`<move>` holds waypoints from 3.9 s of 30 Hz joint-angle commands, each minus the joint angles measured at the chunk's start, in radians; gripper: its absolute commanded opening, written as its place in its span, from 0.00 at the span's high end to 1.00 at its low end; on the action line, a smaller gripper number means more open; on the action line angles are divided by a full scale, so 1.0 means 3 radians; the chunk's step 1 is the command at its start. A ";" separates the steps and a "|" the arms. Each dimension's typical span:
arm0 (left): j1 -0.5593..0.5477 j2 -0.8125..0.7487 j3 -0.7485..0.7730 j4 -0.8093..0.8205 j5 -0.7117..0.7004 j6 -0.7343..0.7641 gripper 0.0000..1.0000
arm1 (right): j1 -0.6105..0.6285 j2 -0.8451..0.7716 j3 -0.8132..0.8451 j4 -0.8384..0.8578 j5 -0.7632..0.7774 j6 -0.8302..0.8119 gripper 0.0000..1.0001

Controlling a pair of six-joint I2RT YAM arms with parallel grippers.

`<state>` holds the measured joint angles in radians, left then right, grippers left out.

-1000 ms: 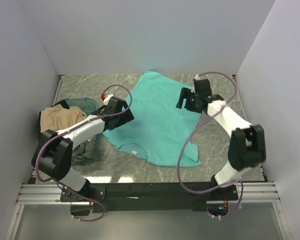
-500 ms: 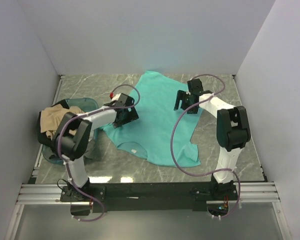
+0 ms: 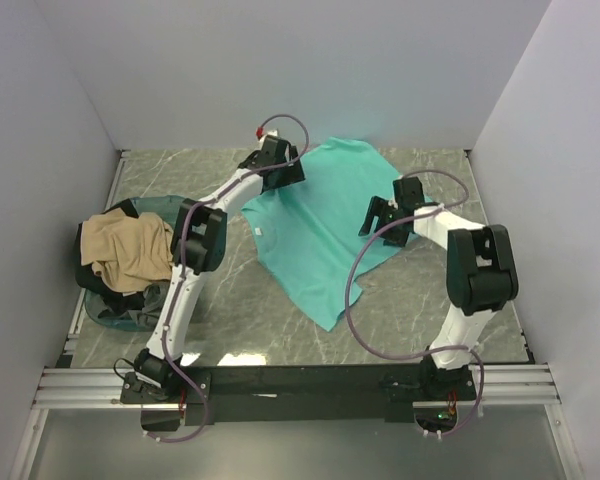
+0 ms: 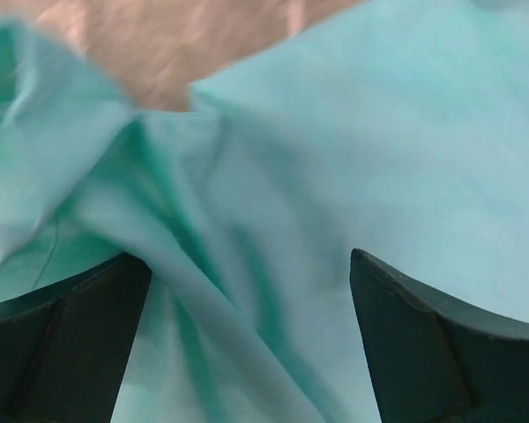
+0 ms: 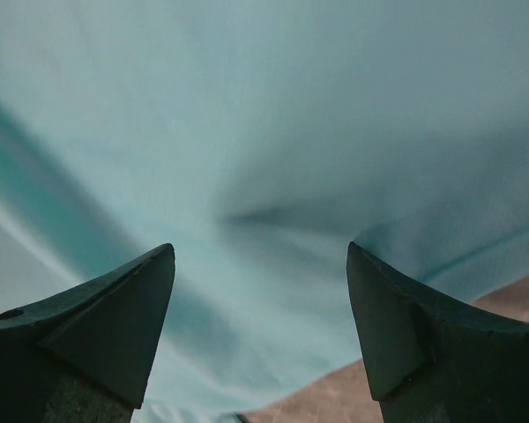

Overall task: Fold and stack the t-shirts
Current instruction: Flatten the tshirt out

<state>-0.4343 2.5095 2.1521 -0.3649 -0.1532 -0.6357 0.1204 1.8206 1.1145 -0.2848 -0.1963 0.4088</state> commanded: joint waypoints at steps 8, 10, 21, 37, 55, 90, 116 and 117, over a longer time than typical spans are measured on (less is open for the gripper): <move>0.0006 -0.0418 -0.0296 0.0680 0.0761 0.0467 0.01 | 0.0665 -0.1199 -0.1239 -0.0175 0.0194 0.0457 0.15; 0.0006 -0.0470 -0.0256 0.0522 0.0654 0.0559 0.01 | 0.0942 -0.1409 -0.1347 -0.0222 0.0306 0.0575 0.15; -0.0091 -0.1624 -0.1149 0.0306 0.0430 0.0606 0.01 | 0.1470 -0.1988 -0.0959 -0.0630 0.1011 0.0698 0.13; -0.0674 -0.2725 -0.3461 0.0751 0.0480 -0.0361 0.01 | -0.0053 -0.0707 0.0006 -0.0370 0.1084 0.0085 0.08; -0.0583 -0.2536 -0.3870 0.0301 -0.0159 -0.0524 0.00 | -0.0120 -0.0571 -0.0641 -0.0529 0.0425 0.0182 0.06; -0.0199 -0.2349 -0.2517 -0.0073 0.0019 -0.0208 0.00 | 0.0673 -0.1539 -0.0555 -0.0426 0.0460 0.0336 0.03; 0.0062 -0.0056 0.0118 0.0127 0.0716 0.0166 0.01 | 0.0279 -0.1533 -0.0765 -0.0298 0.0378 0.0156 0.04; 0.0067 -0.0041 0.0123 0.0208 0.0614 0.0181 0.01 | 0.0279 -0.1543 -0.0765 -0.0303 0.0383 0.0161 0.04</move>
<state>-0.4141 2.4893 2.1414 -0.3782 0.0769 -0.6155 0.2138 1.3788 0.8879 -0.4030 -0.0738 0.4728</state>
